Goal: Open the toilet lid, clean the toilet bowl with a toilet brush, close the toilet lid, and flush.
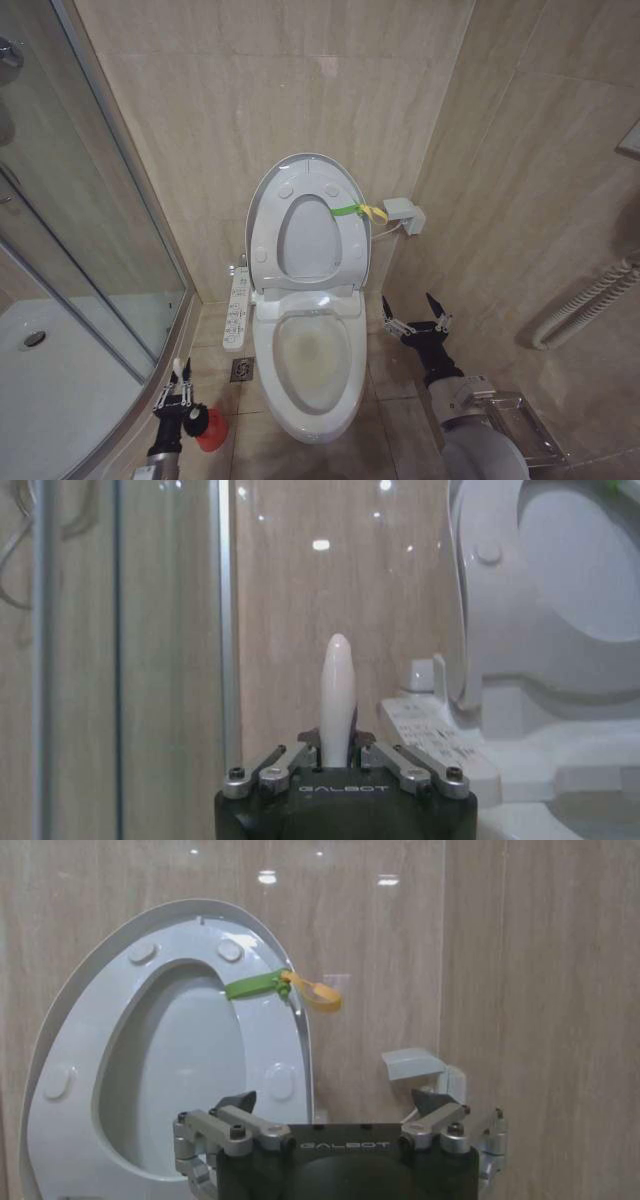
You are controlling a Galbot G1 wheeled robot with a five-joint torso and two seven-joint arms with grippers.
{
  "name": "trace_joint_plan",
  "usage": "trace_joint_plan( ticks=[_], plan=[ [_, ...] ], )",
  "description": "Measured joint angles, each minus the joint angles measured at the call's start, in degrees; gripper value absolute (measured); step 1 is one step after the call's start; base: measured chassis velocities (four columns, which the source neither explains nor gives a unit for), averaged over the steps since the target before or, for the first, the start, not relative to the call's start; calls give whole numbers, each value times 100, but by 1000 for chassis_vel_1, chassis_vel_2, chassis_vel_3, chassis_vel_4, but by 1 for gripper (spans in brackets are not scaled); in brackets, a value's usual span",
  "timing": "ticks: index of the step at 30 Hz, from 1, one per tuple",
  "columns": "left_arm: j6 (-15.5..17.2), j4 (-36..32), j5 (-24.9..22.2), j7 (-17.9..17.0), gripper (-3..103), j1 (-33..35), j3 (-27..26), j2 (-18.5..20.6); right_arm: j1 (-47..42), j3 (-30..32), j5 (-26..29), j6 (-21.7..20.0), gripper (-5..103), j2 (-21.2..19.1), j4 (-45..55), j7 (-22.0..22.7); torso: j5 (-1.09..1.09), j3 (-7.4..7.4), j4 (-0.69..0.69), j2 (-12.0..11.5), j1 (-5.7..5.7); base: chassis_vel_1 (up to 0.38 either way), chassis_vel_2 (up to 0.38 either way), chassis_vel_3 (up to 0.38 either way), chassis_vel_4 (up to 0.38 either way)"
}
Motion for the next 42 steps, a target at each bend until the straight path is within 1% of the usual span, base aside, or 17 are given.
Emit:
trace_joint_plan(
  ticks=[2, 3, 6, 8, 12, 13, 20, 29, 33, 42],
  plan=[
    [0, 287, -3, 27, 19, -194, 104, -1, 0, 0, 0, 0, 100, 0, 0, 0, 1, 0, 0, 0, 0, 0, 0, 0, 0],
    [0, 287, -3, 27, 19, -194, 104, -1, 0, 0, 0, 0, 100, 0, 0, 0, 1, 0, 0, 0, 0, 0, 0, 0, 0],
    [2, 733, -25, 62, 19, -471, 218, 4, 0, 0, 0, 0, 100, 0, 0, 0, 1, 0, 1, 0, 0, 0, 0, 0, 0],
    [2, 825, -45, 66, 19, -530, 242, 4, 0, 0, 0, 0, 100, 0, 0, 0, 1, 0, 0, 0, 0, 0, 0, 0, 0],
    [7, 1279, -104, 95, 19, -849, 364, -10, 0, 0, 0, 0, 100, 0, 0, 0, 1, 0, 0, 0, 0, 0, 0, 0, 0],
    [7, 1279, -104, 95, 19, -849, 364, -10, 0, 0, 0, 0, 100, 0, 0, 0, 1, 0, 0, 0, 0, 0, 0, 0, 0],
    [9, 1926, -106, 171, 19, -1308, 548, -17, 0, 0, 0, 0, 100, 0, 0, 0, 0, 0, 0, 0, 0, 0, 0, 0, 0],
    [11, 2359, -158, 268, 19, -1733, 761, -31, 0, 0, 0, 0, 100, 0, 0, 0, 1, 0, 0, 0, 0, 0, 0, 0, 0],
    [13, 2657, -183, 319, 19, -1932, 879, -87, 0, 0, 0, 0, 100, 0, 0, 0, 1, 0, 0, 0, -1, 0, 0, 0, 0],
    [15, 3135, -168, 452, 19, -2113, 949, -206, 0, 0, 0, 0, 100, 0, 0, 0, 1, 0, 0, 0, -1, 0, 0, 0, 0]
  ],
)
